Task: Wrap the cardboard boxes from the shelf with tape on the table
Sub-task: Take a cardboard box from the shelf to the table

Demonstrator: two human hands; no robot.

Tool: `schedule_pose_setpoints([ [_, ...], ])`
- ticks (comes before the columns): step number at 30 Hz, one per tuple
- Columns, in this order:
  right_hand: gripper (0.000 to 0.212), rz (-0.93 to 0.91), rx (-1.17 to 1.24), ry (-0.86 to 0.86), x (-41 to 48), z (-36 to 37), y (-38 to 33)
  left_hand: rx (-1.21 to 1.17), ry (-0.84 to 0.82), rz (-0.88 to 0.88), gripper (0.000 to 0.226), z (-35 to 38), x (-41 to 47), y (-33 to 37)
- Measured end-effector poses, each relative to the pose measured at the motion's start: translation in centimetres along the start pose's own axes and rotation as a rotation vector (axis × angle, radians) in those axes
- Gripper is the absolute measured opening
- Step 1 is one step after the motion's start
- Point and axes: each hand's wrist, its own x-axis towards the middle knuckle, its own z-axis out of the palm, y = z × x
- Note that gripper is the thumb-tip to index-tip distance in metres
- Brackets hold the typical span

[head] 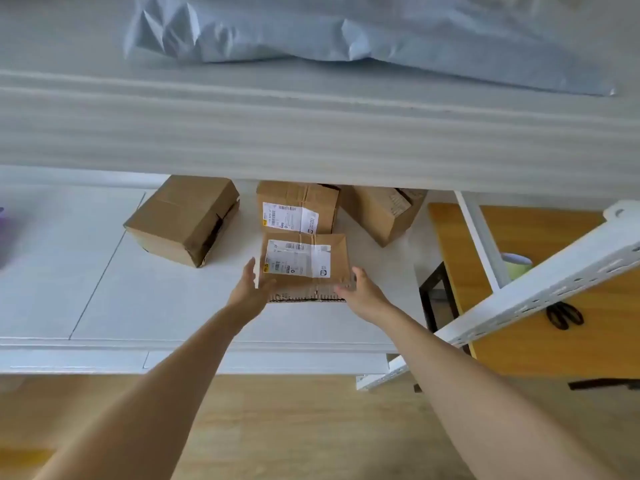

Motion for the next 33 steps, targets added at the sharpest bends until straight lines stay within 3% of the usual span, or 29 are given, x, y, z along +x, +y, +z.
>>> schedule_pose_setpoints([
  [5, 0.067, 0.000, 0.107, 0.007, 0.5, 0.8, 0.3, -0.081, -0.003, -0.017, 0.058, 0.5, 1.5, -1.0],
  [10, 0.082, -0.003, 0.186, -0.034, 0.4, 1.4, 0.4, -0.138, 0.034, -0.025, 0.055, 0.9, 1.4, -0.9],
  [17, 0.084, 0.017, 0.253, -0.031, -1.2, 1.5, 1.0, -0.173, 0.044, -0.034, 0.053, 1.1, -0.3, -0.6],
  [33, 0.089, -0.096, 0.337, -0.053, -15.4, -0.6, 6.3, -0.151, 0.055, -0.050, 0.045, 5.1, -13.6, -0.8],
])
